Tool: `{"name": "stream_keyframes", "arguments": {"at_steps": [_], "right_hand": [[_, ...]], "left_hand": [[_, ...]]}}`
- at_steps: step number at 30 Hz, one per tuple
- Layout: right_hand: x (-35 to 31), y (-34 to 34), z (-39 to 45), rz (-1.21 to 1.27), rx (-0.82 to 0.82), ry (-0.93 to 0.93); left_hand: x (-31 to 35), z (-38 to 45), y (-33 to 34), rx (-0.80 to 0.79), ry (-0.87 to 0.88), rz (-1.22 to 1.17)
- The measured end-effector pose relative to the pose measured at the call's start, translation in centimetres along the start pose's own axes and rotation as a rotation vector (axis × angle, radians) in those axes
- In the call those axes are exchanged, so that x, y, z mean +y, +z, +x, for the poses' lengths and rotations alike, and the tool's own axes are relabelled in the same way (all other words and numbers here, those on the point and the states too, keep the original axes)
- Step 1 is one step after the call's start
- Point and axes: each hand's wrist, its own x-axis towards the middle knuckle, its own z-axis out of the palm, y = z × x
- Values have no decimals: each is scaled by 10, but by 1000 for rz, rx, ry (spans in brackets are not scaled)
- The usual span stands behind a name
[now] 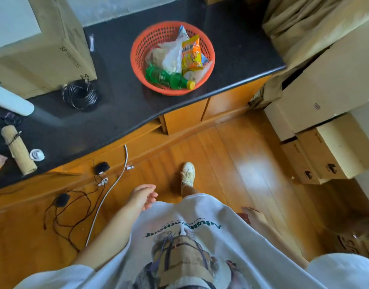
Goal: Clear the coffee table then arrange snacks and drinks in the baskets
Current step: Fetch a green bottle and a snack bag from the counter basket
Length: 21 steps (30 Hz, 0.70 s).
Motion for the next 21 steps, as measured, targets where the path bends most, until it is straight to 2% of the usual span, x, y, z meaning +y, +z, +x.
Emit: {"name": "stream_keyframes", "arguments": {"at_steps": [2,9,12,16,21], "right_hand": [[-48,16,7,-12,-46,-13],[-208,87,16,-147,-233,-246],[-268,114,21,-173,-262,-327],[-339,141,32,-213,-218,-433],[-412,172,53,-255,-101,-556]], "left_hand": [[27,13,-9,71,-37,-32],[97,51,-35,242,-115,-216],[129,69,-34,275,-75,-223],[194,97,-21,210,161,-114],[284,131,9,78,624,357]]}}
